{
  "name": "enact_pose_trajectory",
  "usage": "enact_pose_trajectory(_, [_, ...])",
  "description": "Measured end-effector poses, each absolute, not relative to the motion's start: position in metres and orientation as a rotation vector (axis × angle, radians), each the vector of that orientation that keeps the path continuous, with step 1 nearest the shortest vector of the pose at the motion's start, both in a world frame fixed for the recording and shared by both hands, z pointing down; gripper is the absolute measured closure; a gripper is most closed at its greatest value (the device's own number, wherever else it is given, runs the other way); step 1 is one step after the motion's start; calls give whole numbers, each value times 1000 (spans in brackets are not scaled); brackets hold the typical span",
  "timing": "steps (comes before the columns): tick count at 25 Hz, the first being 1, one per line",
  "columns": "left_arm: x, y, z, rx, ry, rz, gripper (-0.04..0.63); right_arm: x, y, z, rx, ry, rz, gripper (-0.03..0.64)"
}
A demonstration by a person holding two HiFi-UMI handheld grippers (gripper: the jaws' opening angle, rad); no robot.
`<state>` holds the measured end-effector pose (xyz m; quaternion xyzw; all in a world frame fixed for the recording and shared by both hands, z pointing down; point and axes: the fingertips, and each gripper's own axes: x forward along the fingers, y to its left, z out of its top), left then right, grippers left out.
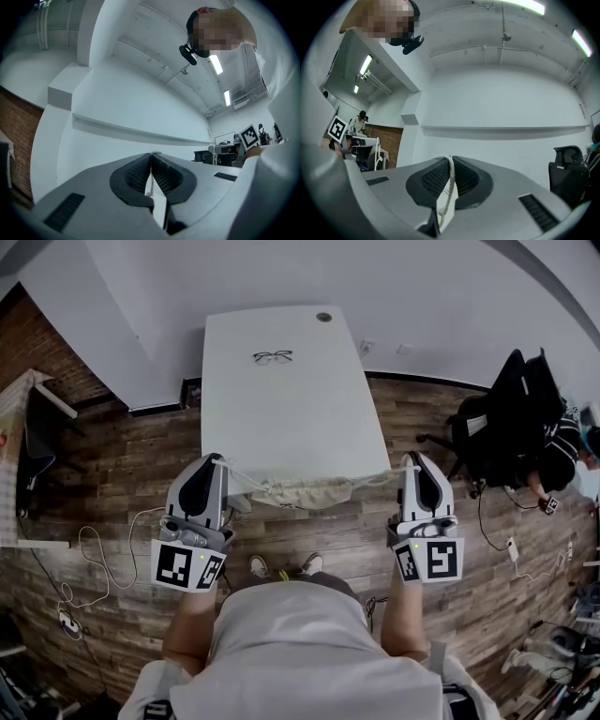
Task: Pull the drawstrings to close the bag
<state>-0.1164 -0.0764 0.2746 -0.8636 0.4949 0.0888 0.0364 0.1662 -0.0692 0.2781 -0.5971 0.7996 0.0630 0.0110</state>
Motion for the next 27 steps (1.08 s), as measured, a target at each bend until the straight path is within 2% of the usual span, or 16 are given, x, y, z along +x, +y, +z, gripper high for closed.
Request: enact_pose_trajectory(27, [-117,-108,281,-2656,1522,271,574,168,-96,281,-1891,2497,211,580])
